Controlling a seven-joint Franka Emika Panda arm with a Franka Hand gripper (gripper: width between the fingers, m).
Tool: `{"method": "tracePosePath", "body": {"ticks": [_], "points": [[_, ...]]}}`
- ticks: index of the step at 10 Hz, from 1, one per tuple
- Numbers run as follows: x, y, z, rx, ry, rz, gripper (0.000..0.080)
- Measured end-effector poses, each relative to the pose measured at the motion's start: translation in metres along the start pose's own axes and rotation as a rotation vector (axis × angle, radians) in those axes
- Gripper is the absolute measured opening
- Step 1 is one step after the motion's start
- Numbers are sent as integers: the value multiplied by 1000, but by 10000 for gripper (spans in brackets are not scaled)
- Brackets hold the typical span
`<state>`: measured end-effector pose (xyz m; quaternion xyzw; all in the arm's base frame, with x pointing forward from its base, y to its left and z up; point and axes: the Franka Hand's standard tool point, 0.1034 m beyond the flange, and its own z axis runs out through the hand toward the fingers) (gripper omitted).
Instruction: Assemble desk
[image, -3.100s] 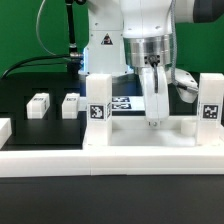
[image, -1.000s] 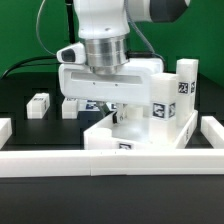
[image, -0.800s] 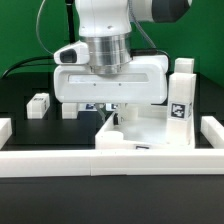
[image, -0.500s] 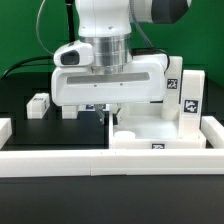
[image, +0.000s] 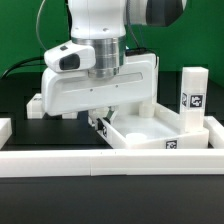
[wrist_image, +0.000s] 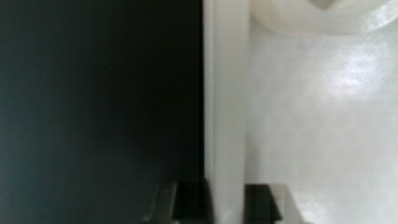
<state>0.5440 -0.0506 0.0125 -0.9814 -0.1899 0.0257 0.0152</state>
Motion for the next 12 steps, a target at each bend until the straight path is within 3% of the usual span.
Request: {"method": "tracePosePath", "body": {"ticks": [2, 4, 6, 7, 11, 12], "points": [[14, 7, -2, -16, 0, -169, 63], [28, 7, -8, -57, -10, -334, 63], [37, 11, -11, -57, -20, -444, 63], [46, 6, -10, -75, -22, -523, 63], [42, 13, -9, -94, -59, -762, 63], [53, 8, -10, -103, -57, -831, 63]]}}
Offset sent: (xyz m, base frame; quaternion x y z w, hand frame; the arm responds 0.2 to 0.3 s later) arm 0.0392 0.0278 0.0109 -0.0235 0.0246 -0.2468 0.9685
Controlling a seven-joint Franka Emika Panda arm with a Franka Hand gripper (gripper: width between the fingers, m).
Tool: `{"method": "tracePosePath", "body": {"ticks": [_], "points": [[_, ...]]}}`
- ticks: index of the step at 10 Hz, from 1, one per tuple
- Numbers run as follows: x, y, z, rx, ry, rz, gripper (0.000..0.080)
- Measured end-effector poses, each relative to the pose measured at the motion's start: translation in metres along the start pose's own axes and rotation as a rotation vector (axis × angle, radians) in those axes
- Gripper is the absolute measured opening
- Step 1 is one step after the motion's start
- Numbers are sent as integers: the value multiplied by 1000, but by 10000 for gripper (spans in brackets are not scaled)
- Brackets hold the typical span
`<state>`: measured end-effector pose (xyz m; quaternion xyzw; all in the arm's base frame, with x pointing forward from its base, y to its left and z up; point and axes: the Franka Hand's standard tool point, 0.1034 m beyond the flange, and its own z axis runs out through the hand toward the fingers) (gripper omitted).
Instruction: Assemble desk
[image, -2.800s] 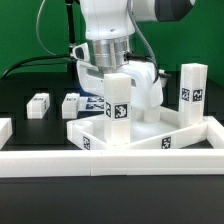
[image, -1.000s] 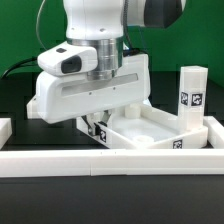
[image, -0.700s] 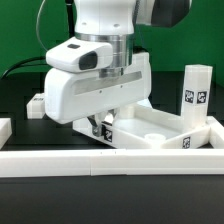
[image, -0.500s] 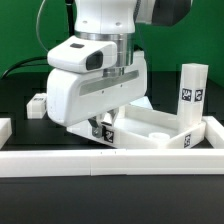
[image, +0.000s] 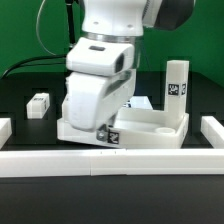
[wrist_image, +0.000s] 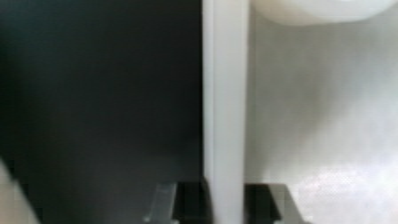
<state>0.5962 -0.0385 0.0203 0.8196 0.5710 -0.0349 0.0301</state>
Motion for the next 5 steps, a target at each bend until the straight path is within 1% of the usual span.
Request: {"method": "tracePosePath", "body": {"ticks": [2, 3, 4, 5], "points": [[23, 14, -5, -22, 14, -116, 63], [38, 19, -9, -40, 17, -179, 63], [48, 20, -10, -48, 24, -217, 63], [50, 22, -9, -64, 27, -295, 63]]}}
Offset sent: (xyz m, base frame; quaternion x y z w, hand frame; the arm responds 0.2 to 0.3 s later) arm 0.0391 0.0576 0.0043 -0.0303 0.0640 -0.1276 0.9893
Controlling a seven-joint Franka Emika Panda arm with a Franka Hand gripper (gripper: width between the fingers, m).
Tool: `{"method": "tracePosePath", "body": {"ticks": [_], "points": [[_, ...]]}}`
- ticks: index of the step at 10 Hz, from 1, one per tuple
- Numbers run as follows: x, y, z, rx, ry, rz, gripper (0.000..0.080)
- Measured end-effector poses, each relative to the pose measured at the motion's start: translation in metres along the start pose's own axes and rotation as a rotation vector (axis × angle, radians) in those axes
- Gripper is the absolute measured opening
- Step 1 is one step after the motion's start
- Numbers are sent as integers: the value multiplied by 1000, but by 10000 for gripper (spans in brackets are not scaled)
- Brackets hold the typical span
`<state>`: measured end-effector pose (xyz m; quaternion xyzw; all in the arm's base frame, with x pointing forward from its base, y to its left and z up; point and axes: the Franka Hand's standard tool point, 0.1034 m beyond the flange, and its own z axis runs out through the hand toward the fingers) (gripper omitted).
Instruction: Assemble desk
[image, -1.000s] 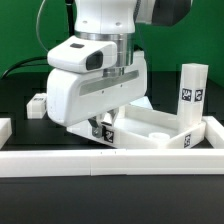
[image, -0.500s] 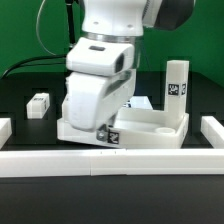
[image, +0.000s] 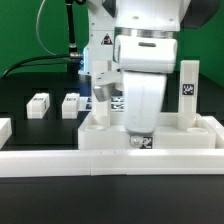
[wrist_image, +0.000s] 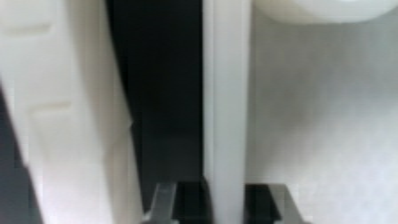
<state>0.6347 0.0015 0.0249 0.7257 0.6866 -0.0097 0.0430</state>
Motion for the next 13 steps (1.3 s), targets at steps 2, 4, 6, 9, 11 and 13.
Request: {"method": "tracePosePath", "body": {"ticks": [2, 4, 6, 9, 11, 13], "points": [[-4, 0, 1, 2, -6, 9, 63], [-5, -1, 1, 2, -6, 11, 63], [-5, 4, -3, -3, -5, 13, 63], [11, 16, -10, 4, -9, 63, 63], [12, 17, -7, 3, -36, 71, 64], [10, 17, -6, 1, -46, 62, 64]]}}
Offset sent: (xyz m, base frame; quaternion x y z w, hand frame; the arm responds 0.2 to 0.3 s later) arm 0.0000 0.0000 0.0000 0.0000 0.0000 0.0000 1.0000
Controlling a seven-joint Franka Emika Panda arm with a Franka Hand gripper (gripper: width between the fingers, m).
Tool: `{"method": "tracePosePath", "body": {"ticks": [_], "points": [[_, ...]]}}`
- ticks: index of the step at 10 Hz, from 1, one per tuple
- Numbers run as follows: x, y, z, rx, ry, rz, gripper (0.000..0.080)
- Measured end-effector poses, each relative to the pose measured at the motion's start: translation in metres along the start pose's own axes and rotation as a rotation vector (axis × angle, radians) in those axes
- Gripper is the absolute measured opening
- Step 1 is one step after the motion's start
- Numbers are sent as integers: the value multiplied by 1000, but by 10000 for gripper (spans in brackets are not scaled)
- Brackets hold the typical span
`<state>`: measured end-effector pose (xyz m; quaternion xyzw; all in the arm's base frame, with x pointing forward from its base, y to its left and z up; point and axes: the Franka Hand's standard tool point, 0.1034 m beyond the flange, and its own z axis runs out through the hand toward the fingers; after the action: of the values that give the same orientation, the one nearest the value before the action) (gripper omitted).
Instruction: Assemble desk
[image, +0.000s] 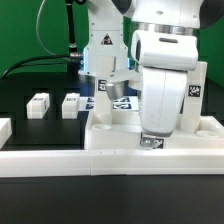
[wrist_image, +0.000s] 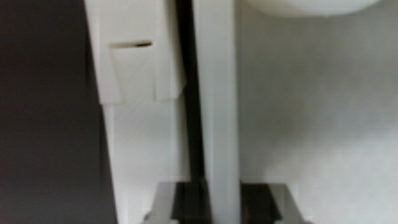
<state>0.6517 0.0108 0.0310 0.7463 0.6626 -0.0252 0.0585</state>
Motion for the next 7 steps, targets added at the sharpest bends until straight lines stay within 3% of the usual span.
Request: {"method": "tracePosePath", "body": {"ticks": [2, 3, 4, 5, 6, 7], "points": [[-1, 0, 1, 1, 0, 2, 64], [-2, 0, 1, 1, 0, 3, 277], [-2, 0, 1, 1, 0, 3, 277], [-3, 0, 1, 1, 0, 4, 480], [-3, 0, 1, 1, -1, 5, 591], [-4, 0, 1, 1, -1, 6, 591]]}}
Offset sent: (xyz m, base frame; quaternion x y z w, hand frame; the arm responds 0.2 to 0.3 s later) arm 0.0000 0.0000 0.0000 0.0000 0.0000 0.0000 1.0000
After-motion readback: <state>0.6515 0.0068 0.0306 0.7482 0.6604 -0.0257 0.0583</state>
